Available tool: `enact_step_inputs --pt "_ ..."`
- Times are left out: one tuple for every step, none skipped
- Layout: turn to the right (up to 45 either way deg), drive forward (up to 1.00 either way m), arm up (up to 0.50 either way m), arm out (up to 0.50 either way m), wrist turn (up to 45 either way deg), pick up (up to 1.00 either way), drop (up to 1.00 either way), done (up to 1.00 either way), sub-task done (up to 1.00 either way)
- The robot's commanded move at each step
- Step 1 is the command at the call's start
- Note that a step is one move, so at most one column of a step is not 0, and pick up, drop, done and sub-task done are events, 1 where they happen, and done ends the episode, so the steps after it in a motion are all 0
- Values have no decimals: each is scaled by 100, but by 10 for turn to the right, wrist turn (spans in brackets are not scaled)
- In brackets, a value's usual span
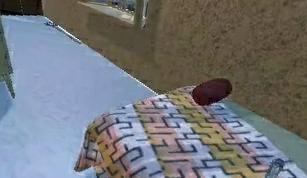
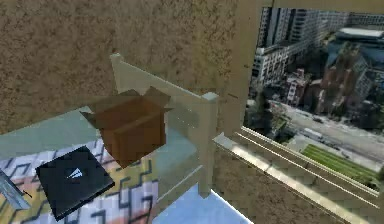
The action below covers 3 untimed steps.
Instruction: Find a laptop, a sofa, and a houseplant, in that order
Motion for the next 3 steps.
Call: enact_step_inputs --pt "-450 0 0 0 0 0 0 0 0" --pt "-450 0 0 0 0 0 0 0 0" --pt "-240 0 0 0 0 0 0 0 0"
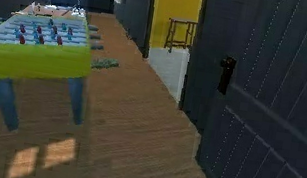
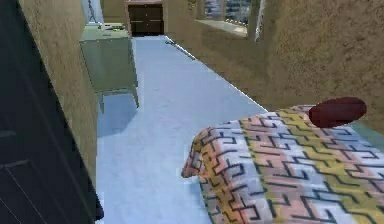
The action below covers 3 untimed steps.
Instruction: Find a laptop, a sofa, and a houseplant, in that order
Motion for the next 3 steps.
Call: enact_step_inputs --pt "0 100 0 0 0 0 0 0 0" --pt "0 75 0 0 0 0 0 0 0" --pt "-180 0 0 0 0 0 0 0 0"
